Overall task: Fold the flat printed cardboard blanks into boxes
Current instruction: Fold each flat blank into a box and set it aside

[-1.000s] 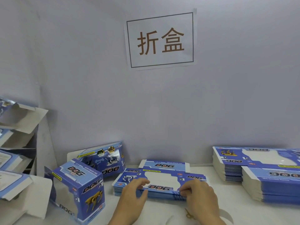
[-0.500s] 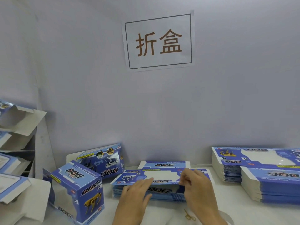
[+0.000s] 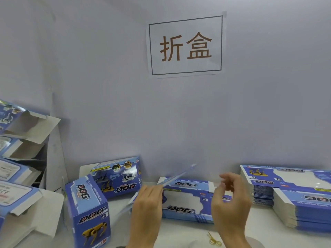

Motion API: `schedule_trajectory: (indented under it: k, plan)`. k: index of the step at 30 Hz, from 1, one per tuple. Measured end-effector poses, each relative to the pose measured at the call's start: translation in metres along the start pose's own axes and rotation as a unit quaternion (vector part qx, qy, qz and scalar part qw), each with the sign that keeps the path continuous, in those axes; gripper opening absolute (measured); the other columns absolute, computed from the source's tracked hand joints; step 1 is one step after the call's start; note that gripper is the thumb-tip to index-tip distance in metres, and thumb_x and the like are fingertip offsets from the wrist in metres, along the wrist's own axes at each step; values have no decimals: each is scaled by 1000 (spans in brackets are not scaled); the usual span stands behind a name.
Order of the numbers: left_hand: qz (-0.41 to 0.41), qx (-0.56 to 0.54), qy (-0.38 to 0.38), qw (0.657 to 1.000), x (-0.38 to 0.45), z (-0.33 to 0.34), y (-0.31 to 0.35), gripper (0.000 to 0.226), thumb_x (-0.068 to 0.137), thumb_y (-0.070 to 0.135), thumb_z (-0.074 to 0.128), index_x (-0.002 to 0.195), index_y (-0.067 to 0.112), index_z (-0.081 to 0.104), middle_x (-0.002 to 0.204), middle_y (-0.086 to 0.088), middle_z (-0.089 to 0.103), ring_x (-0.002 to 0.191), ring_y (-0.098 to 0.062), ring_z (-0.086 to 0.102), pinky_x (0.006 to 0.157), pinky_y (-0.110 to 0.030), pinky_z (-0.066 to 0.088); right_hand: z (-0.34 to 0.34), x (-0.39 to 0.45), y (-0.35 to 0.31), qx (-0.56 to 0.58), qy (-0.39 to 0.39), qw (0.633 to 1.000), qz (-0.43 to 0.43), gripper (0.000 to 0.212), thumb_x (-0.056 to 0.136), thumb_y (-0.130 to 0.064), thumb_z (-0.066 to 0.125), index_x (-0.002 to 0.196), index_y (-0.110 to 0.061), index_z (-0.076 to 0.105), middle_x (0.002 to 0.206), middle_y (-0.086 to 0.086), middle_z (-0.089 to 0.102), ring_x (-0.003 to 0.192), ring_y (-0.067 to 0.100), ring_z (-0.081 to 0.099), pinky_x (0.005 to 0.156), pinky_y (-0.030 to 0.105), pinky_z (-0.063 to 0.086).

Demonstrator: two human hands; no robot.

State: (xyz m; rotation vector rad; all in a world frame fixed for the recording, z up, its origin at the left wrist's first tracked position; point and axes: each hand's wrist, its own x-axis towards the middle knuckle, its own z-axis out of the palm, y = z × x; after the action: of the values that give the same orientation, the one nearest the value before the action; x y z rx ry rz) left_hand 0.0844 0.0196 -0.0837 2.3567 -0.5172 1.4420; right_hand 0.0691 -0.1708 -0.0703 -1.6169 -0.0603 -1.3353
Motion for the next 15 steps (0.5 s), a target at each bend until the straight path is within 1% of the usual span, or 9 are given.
schedule_trajectory:
  k: [1,3,5,7,8,10,11,13,15]
  plan:
    - [-5,0,19,1000,2,0,1,41,41,-7,96,74,5,74,63,-2,68,54,-17,64,60,-25,47,2,1,-2,17,-11,995,98,22,91,2,54,90,-18,61,79,-1,64,74,19,61,65,16,45]
    - [-15,-13,34,999,5,-2,5,39,46,-7,94,78,2,76,66,-3,70,57,-17,65,62,-24,48,5,4,-1,61,-122,955,263,17,95,-4,58,103,-17,66,83,3,70,79,26,68,66,26,53]
    - [-27,-74,14,997,7,-3,14,32,61,-6,90,89,3,77,73,-2,71,65,-14,65,69,-21,48,11,4,-7,171,-269,868,381,29,93,-28,66,121,-25,60,106,2,70,98,27,69,78,39,59]
    - [-29,-157,-58,986,12,-6,28,23,79,5,82,101,11,78,85,2,73,76,-7,61,71,-14,46,17,3,-10,289,-307,793,440,43,85,-42,67,125,-35,53,114,-2,67,105,28,67,77,46,60]
    - [-22,-193,-104,975,13,-5,35,17,87,13,75,103,17,77,89,4,73,79,-5,59,72,-13,45,19,1,-10,311,-293,791,439,34,88,-39,67,119,-33,56,105,0,68,95,26,69,69,44,60]
    - [5,-249,-189,950,14,-1,50,12,92,21,65,98,22,76,89,4,73,81,-10,61,74,-25,50,21,2,-6,250,-219,852,405,4,98,-20,61,100,-17,59,84,10,60,70,21,60,57,35,52]
    - [6,-270,-208,940,13,1,55,12,92,24,63,95,22,74,88,4,73,82,-12,62,75,-30,51,20,5,0,200,-176,884,385,7,99,-10,57,92,-12,57,83,15,56,69,23,55,59,35,48]
    - [-26,-294,-189,937,12,1,58,11,91,26,63,96,24,73,91,10,71,86,-5,61,77,-29,51,13,15,6,189,-144,901,363,15,99,0,50,90,-11,55,87,18,58,75,26,54,69,38,45]
    - [-95,-292,-110,945,13,-4,53,15,92,21,67,98,33,71,101,21,66,100,3,57,85,-18,48,1,27,3,221,-144,897,355,20,101,0,49,97,-16,59,90,11,64,79,27,59,72,40,48]
